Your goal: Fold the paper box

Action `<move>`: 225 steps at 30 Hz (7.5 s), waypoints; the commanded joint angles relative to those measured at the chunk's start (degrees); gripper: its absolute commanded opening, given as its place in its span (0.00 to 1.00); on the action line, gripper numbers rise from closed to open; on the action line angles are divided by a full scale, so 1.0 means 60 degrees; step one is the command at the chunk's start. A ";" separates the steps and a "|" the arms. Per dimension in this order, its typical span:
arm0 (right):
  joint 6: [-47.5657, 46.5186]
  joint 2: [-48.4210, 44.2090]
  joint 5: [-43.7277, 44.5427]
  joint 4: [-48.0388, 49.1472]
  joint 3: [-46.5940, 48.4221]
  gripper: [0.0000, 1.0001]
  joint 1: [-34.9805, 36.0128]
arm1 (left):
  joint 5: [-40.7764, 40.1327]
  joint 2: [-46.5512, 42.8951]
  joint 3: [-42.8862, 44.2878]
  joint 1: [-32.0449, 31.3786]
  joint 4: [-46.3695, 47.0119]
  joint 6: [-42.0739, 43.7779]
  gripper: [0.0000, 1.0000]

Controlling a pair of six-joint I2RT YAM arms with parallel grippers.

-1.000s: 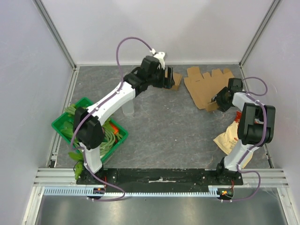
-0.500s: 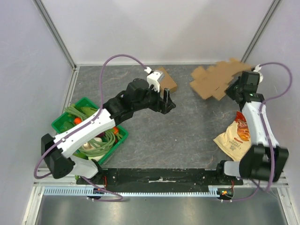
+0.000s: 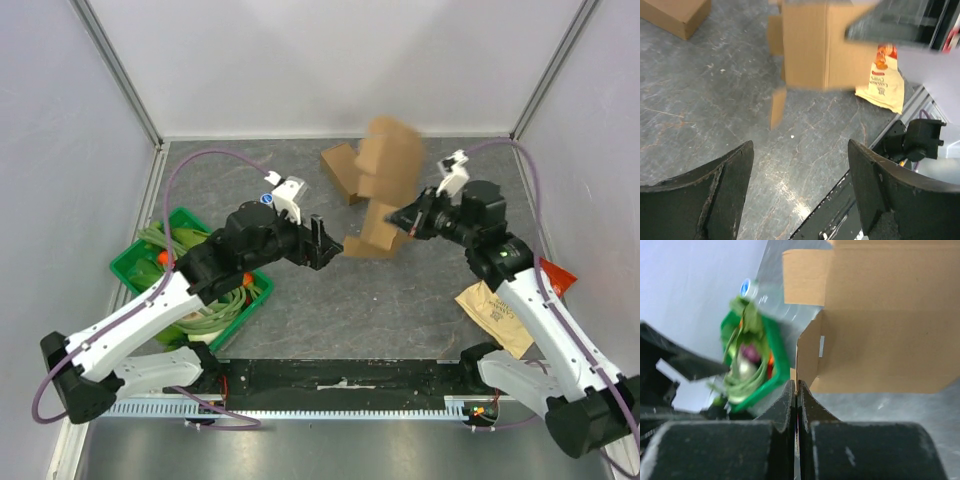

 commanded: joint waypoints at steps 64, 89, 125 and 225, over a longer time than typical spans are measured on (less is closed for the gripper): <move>-0.3554 0.2156 0.0136 -0.5422 0.3827 0.00 0.1349 | -0.2429 0.3493 0.0595 -0.1986 0.1067 0.0632 0.60; -0.6849 -0.1697 0.0576 -0.1979 0.1292 0.98 0.1451 | 0.3341 0.1368 -0.0168 0.1251 0.5169 -1.2197 0.02; -0.6277 0.0940 -0.0913 -0.4146 0.1909 0.00 0.3050 | 0.4083 -0.1954 -0.0813 0.1720 0.1865 -0.4348 0.63; -0.7142 0.1717 0.0985 -0.2858 0.0502 0.00 0.2931 | -0.0404 0.2395 -0.0738 -0.0770 0.3574 -0.1683 0.23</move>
